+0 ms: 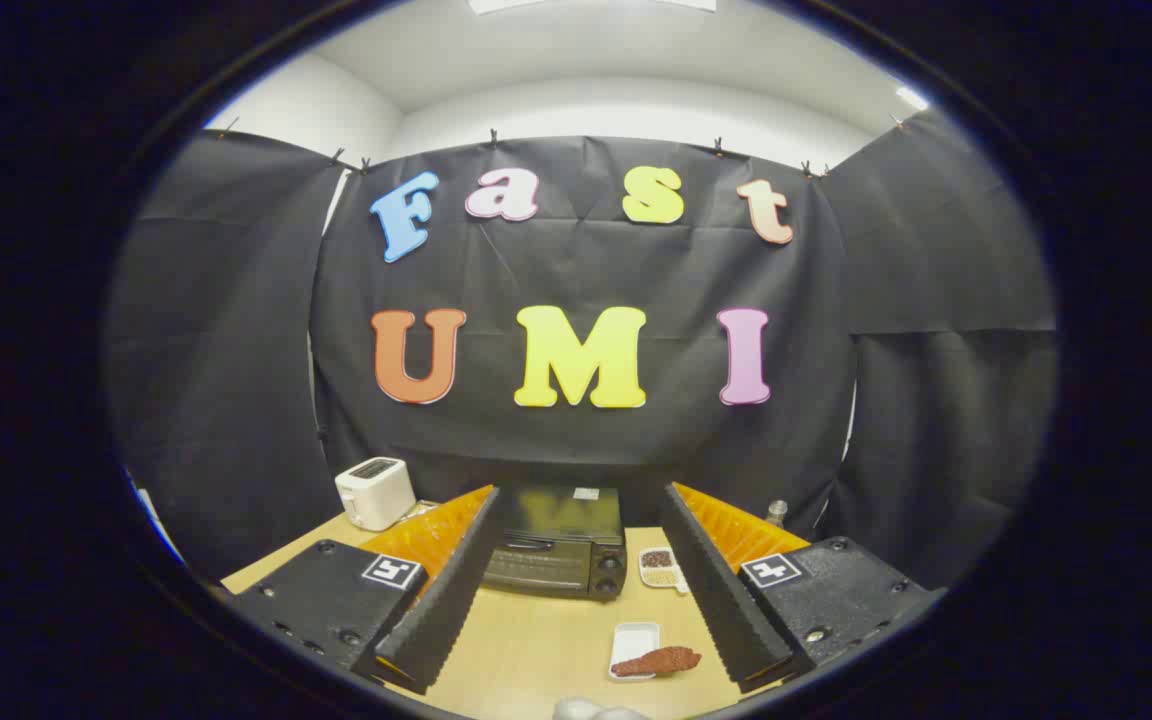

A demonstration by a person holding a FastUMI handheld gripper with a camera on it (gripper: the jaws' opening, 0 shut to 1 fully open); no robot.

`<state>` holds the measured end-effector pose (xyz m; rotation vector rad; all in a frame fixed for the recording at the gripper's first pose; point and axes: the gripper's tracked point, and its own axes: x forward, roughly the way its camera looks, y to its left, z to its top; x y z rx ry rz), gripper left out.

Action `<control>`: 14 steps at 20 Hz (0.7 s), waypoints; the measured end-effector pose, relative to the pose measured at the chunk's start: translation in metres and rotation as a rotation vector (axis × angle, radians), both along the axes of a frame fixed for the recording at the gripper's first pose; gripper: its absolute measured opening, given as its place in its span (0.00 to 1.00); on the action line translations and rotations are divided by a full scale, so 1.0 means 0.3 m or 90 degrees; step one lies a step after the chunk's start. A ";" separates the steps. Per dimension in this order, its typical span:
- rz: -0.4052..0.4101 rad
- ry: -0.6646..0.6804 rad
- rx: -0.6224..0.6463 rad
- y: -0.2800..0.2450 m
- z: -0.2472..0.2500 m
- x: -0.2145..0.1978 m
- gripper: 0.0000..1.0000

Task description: Open the toaster oven, put the food inside, and close the toaster oven door.

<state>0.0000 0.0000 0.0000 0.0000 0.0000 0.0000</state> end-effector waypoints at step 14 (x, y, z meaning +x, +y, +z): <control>-0.021 0.002 0.006 0.079 -0.037 0.054 1.00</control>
